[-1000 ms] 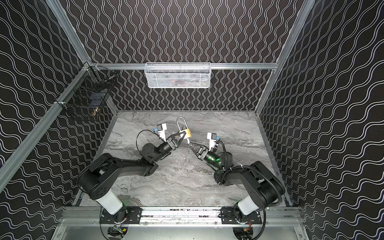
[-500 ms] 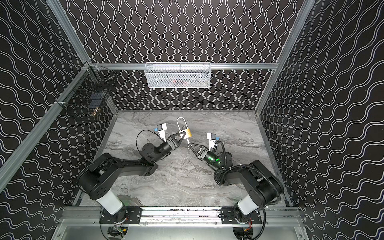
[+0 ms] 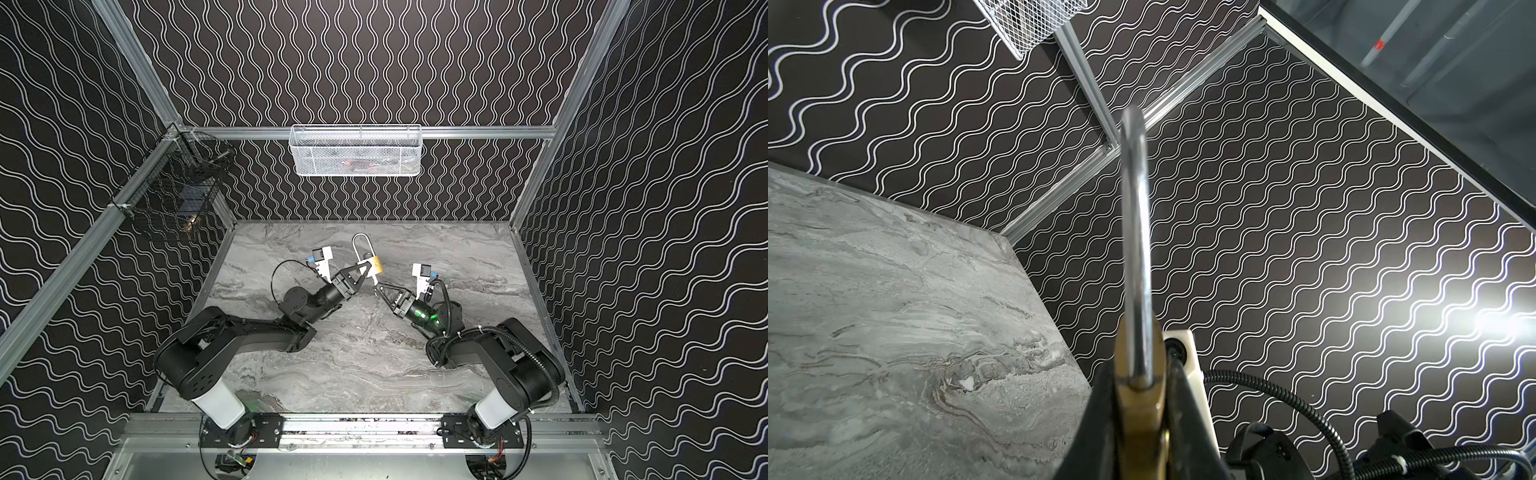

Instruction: Unlock with the key

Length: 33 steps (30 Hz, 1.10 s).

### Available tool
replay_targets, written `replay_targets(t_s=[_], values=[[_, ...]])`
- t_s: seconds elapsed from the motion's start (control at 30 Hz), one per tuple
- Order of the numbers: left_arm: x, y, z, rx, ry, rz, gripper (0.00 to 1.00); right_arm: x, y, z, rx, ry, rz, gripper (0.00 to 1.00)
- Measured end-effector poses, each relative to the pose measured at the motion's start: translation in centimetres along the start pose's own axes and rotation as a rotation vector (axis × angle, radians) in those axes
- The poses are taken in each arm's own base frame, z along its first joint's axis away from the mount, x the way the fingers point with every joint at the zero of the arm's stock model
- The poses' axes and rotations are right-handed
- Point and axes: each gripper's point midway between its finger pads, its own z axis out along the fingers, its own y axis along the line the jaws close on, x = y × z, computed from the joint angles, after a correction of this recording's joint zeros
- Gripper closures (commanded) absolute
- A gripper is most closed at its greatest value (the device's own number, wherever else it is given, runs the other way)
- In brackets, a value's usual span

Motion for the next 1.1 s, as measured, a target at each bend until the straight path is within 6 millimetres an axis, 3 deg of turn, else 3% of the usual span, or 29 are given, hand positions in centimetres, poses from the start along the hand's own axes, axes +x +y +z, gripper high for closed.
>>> replay_targets(t_s=[0.8, 1.1], values=[[0.1, 0.8, 0.1, -0.014, -0.009, -0.025, 1.00, -0.6, -0.7, 1.0, -0.002, 0.001, 0.030, 1.00], [1.7, 0.2, 0.2, 0.050, 0.075, -0.053, 1.00, -1.4, -0.1, 0.3, -0.008, 0.009, 0.013, 1.00]])
